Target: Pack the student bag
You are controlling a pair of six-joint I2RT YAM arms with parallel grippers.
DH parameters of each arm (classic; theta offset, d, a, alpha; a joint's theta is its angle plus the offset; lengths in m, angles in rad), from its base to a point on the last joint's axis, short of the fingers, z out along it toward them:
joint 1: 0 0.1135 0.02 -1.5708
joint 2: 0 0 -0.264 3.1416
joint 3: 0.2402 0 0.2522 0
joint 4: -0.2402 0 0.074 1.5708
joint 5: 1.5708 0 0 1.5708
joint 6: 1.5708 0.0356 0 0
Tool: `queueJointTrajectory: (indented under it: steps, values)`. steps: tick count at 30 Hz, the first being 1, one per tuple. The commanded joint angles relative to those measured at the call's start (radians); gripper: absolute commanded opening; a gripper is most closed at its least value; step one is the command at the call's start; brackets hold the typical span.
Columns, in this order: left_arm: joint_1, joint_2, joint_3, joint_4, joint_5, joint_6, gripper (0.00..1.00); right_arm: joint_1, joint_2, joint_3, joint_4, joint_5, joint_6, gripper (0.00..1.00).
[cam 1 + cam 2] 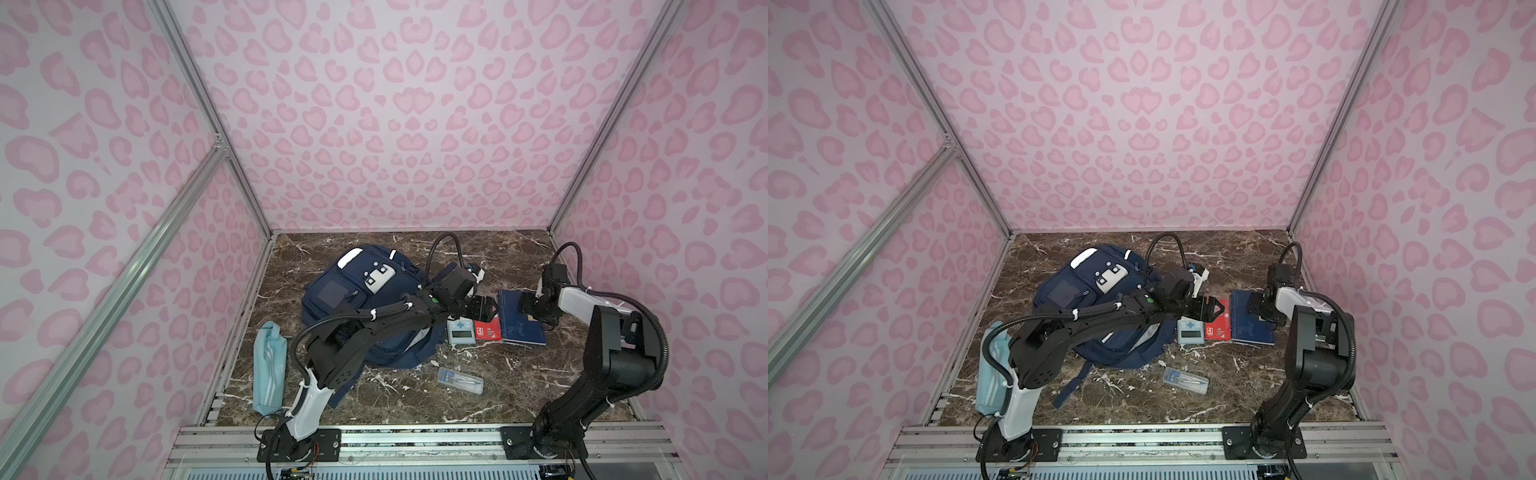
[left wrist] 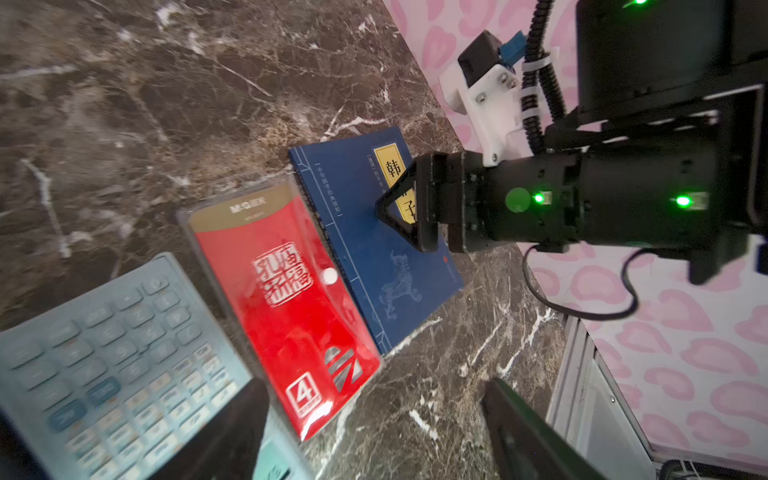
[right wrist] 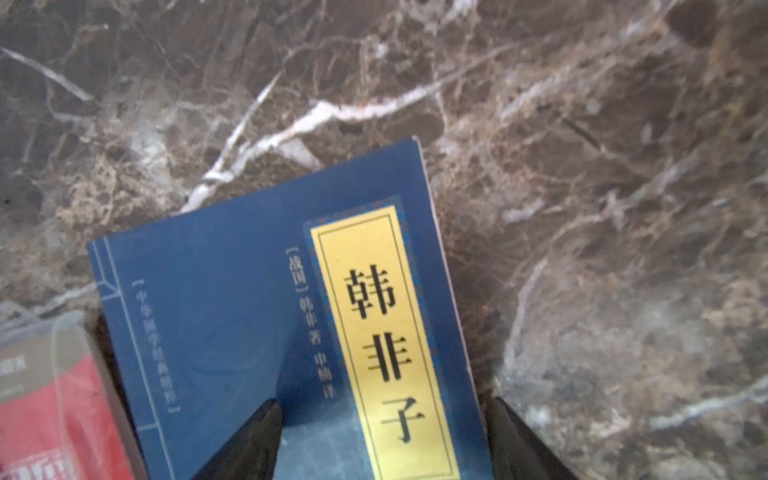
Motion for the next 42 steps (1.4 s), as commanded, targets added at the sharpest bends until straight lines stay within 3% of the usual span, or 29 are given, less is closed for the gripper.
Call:
queueJointTrajectory:
  steps: [1, 8, 13, 17, 22, 26, 32, 35, 39, 42]
  values:
    - [-0.013, 0.071, 0.08, 0.024, 0.052, -0.029, 0.76, -0.041, -0.012, -0.011, -0.006, -0.04, 0.028, 0.83]
    - [-0.04, 0.237, 0.266, 0.009, 0.084, -0.092, 0.7, -0.055, 0.05, 0.012, 0.014, -0.058, 0.015, 0.73]
    - [-0.039, 0.341, 0.332, 0.018, 0.017, -0.193, 0.7, -0.068, 0.034, -0.003, 0.034, -0.075, 0.037, 0.73]
    - [-0.044, 0.415, 0.432, -0.041, 0.002, -0.201, 0.73, -0.068, 0.023, -0.013, 0.043, -0.071, 0.038, 0.73]
    - [-0.046, 0.44, 0.453, -0.027, 0.008, -0.227, 0.73, -0.079, 0.078, 0.012, 0.034, -0.08, 0.043, 0.71]
    - [-0.058, 0.426, 0.464, -0.096, -0.079, -0.207, 0.72, -0.096, 0.121, 0.021, 0.049, -0.15, 0.042, 0.69]
    - [-0.046, 0.501, 0.538, -0.123, -0.046, -0.234, 0.71, -0.109, 0.124, 0.006, 0.062, -0.175, 0.034, 0.51]
    - [-0.048, 0.514, 0.54, -0.12, -0.043, -0.235, 0.7, -0.116, 0.122, 0.003, 0.066, -0.21, 0.034, 0.33]
    - [-0.045, 0.519, 0.532, -0.117, -0.036, -0.24, 0.69, -0.124, 0.113, -0.016, 0.087, -0.269, 0.04, 0.16]
    - [-0.045, 0.534, 0.529, -0.092, -0.003, -0.272, 0.7, -0.135, 0.112, -0.026, 0.093, -0.302, 0.046, 0.12]
